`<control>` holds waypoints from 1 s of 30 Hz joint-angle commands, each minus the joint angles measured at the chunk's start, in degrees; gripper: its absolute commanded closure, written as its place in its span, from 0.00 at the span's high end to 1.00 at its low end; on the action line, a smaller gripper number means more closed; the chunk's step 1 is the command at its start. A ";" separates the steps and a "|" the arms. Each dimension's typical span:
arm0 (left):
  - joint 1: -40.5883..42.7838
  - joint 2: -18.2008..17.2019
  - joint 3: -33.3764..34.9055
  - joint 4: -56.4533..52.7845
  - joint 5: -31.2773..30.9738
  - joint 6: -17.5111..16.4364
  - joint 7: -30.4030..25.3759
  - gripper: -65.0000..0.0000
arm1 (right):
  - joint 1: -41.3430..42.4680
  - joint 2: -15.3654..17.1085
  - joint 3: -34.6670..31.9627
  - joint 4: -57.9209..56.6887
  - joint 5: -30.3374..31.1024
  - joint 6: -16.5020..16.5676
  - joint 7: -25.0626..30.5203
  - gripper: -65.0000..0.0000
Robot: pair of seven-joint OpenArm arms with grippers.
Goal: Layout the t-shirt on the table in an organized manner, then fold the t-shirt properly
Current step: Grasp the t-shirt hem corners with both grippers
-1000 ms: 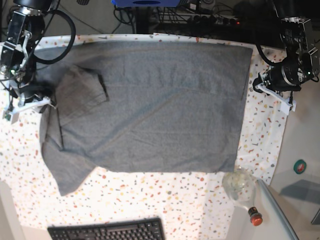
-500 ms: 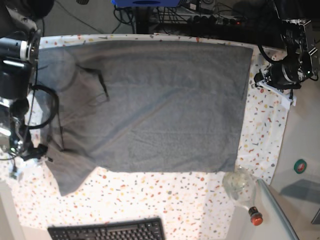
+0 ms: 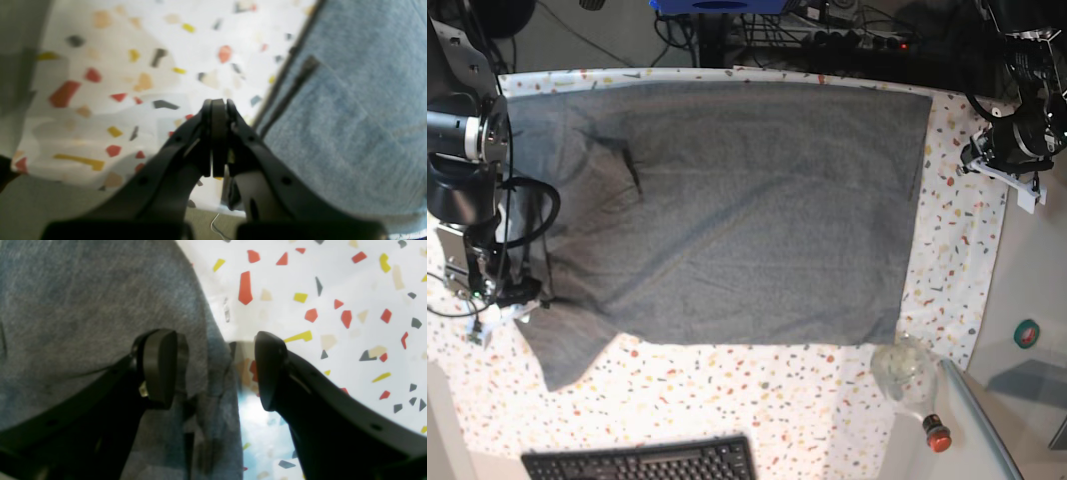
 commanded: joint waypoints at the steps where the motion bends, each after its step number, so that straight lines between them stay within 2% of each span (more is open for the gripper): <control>1: -0.43 -1.05 -0.36 1.16 -0.82 -0.20 -0.44 0.01 | 1.81 1.14 0.24 0.65 -1.05 0.00 1.21 0.54; 3: -0.43 -1.14 -0.44 0.98 -0.82 -0.20 -0.44 0.01 | 1.81 0.79 0.68 0.65 -1.93 0.00 1.21 0.53; 5: -0.34 -1.14 -0.44 1.33 -0.82 -0.20 -0.35 0.02 | 1.81 0.79 0.68 0.65 -1.66 0.00 1.21 0.45; 10: 0.28 -1.40 -0.53 1.33 -0.82 -0.20 -0.35 0.02 | 1.81 0.79 0.77 0.56 -1.66 -0.08 1.12 0.05; 11: 0.28 -1.40 -0.53 1.42 -0.82 -0.20 -0.35 0.02 | 1.81 0.87 0.77 0.56 -1.66 -0.08 0.86 0.00; 13: 0.28 -2.19 -0.36 1.42 -1.17 -0.29 -0.35 0.09 | 1.72 0.87 0.77 0.47 -1.66 -0.08 0.60 0.00; 19: -0.34 -2.54 -0.18 1.42 -0.91 -0.29 -0.35 0.48 | 0.05 0.79 0.86 5.04 -1.66 -0.08 -0.81 0.00; 23: -3.06 -2.63 -0.01 0.63 -0.73 -0.29 -0.35 0.72 | -5.31 -0.18 0.86 19.90 -1.66 -0.08 -8.37 0.00; 26: -7.72 -2.63 0.61 -1.22 -0.73 -0.29 -0.35 0.80 | -9.89 -1.76 2.35 30.63 -1.66 -0.08 -11.62 0.00; 30: -17.83 -4.48 9.66 -9.31 3.13 -0.29 -0.53 0.80 | -12.96 -4.14 6.04 38.98 -1.75 -0.08 -15.93 0.00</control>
